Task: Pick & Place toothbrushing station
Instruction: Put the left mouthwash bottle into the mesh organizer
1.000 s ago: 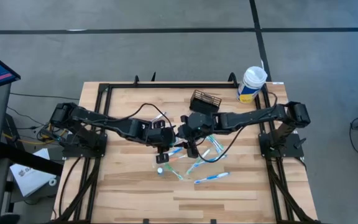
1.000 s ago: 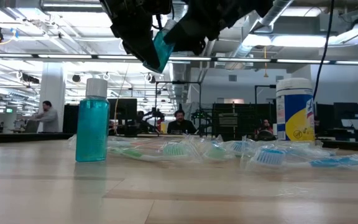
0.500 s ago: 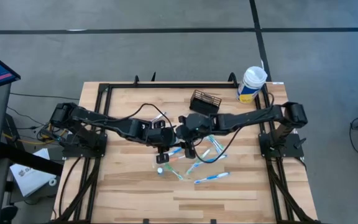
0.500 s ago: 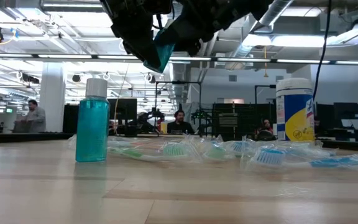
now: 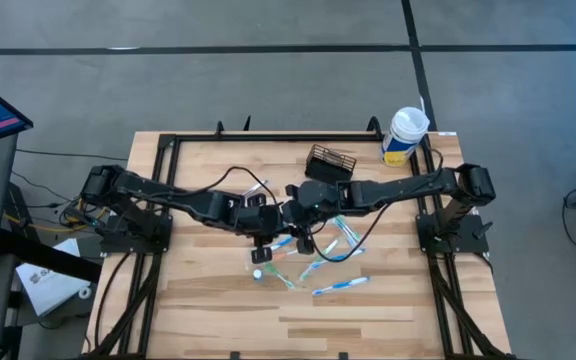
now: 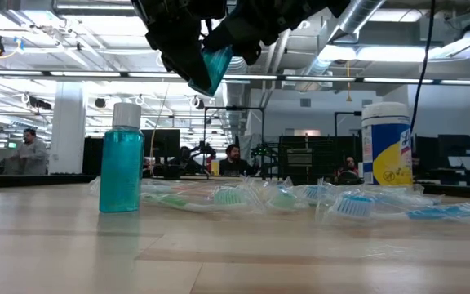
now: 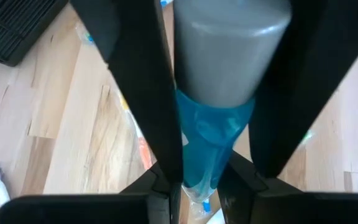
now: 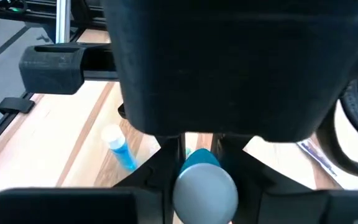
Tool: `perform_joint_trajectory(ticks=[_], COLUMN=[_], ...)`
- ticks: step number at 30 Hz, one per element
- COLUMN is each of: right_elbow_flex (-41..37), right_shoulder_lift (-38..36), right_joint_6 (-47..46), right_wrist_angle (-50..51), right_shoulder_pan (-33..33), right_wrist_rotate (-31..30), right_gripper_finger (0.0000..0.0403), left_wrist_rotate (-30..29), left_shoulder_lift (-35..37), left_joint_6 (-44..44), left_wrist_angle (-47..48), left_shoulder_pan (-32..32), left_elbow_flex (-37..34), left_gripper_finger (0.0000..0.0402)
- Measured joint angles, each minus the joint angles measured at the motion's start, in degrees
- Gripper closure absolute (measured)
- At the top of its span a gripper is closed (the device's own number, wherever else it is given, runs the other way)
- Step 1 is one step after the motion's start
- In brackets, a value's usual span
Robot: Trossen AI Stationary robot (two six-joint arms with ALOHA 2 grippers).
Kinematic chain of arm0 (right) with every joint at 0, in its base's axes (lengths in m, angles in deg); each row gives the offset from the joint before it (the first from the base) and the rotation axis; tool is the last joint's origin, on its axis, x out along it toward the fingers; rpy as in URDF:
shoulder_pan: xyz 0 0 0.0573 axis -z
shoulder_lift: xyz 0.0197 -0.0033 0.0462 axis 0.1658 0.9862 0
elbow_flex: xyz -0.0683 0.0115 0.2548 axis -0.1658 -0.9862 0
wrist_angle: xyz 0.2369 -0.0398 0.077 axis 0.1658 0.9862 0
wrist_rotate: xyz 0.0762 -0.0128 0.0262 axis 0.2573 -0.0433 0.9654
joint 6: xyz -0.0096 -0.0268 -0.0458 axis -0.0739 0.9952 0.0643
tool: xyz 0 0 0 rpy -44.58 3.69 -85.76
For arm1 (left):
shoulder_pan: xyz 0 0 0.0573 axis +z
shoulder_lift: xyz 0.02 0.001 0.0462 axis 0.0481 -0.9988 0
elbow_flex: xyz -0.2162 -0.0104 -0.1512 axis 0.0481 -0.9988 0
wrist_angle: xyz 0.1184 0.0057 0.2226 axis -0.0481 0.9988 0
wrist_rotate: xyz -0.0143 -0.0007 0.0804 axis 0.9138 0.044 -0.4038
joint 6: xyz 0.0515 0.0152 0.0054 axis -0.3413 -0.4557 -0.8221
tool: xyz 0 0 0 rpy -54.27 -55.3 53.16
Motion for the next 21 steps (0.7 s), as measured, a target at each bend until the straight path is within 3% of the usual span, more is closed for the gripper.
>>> perform_joint_trajectory(ticks=[9,17,21], right_elbow_flex=[-0.13,-0.13,-0.13], right_shoulder_lift=[0.15,0.15,0.15], right_joint_6=[-0.17,0.33,1.14], right_wrist_angle=[2.06,1.91,2.1], right_shoulder_pan=[-0.04,-0.02,-0.02], right_wrist_rotate=[0.19,0.15,0.22], right_gripper_finger=[0.0256,0.0325,0.0327], left_wrist_rotate=[-0.2,0.13,0.47], left_shoulder_lift=[0.0,0.02,0.02], left_joint_6=[-0.16,0.11,0.11], left_wrist_angle=[0.15,0.07,0.07], left_shoulder_pan=[-0.02,-0.02,0.02], left_elbow_flex=[0.02,0.02,0.02], left_gripper_finger=[0.0334,0.0334,0.0333])
